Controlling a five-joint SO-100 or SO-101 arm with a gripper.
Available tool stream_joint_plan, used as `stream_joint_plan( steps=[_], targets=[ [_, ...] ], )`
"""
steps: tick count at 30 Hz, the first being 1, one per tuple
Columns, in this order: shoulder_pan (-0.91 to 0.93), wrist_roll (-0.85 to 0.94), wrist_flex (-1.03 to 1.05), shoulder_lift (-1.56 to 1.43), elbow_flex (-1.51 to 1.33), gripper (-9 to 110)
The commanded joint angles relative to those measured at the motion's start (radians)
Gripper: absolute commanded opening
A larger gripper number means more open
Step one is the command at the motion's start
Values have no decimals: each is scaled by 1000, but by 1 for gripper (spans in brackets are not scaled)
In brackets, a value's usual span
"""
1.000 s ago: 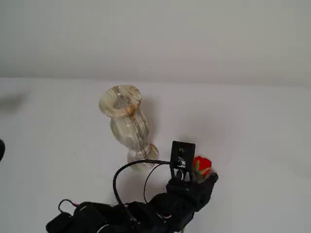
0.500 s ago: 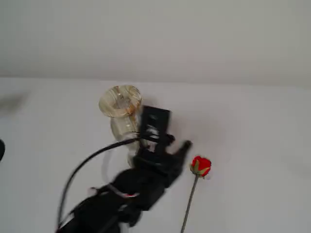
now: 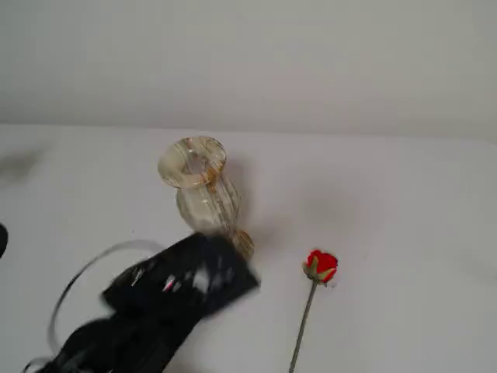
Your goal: Pick up rose from vase and place it onto the table
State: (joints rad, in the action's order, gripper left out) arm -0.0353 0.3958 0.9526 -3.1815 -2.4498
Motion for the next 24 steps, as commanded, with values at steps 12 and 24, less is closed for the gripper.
stream_joint_plan(
  steps=[12,24],
  targets=[
    [-147,-264,183,-143,-431,0],
    [-51,-299,107,-143,-600,0]
  ],
)
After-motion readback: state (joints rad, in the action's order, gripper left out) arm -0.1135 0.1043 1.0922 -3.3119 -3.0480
